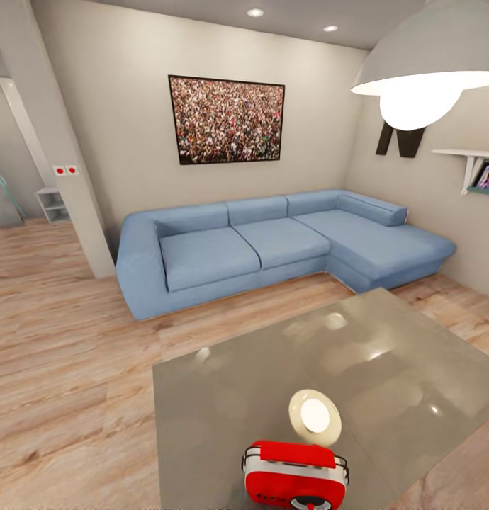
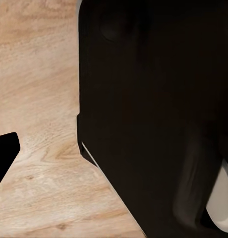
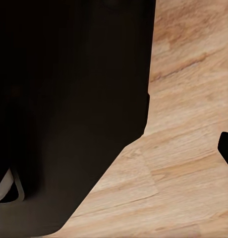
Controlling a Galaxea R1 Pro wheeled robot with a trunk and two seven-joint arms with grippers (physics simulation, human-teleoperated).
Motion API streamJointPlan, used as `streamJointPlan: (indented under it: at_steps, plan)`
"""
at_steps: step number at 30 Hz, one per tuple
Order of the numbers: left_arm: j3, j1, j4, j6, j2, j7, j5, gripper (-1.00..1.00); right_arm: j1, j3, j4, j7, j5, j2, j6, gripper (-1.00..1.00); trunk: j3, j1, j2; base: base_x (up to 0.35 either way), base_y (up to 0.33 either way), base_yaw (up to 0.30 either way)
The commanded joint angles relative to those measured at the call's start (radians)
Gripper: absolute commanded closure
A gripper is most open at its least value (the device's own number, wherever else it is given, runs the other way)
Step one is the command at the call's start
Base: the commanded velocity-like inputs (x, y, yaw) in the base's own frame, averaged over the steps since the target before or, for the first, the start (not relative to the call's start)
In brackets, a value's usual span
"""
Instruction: Turn on the radio receiver that's on the table in the living room.
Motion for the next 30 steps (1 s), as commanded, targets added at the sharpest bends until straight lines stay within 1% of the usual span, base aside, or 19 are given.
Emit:
streamJointPlan:
  at_steps: [1, 30]
  plan:
    - [0.000, 0.000, 0.000, 0.000, 0.000, 0.000, 0.000, -1.00, 0.000, 0.000, 0.000, 0.000, 0.000, 0.000, 0.000, -1.00, -0.002, 0.000, 0.000, 0.000, 0.000, 0.000]
    - [0.000, 0.000, 0.000, 0.000, 0.001, 0.000, 0.000, -1.00, 0.000, 0.000, 0.000, 0.000, 0.000, -0.001, 0.000, -1.00, -0.048, 0.000, 0.000, 0.000, 0.000, 0.000]
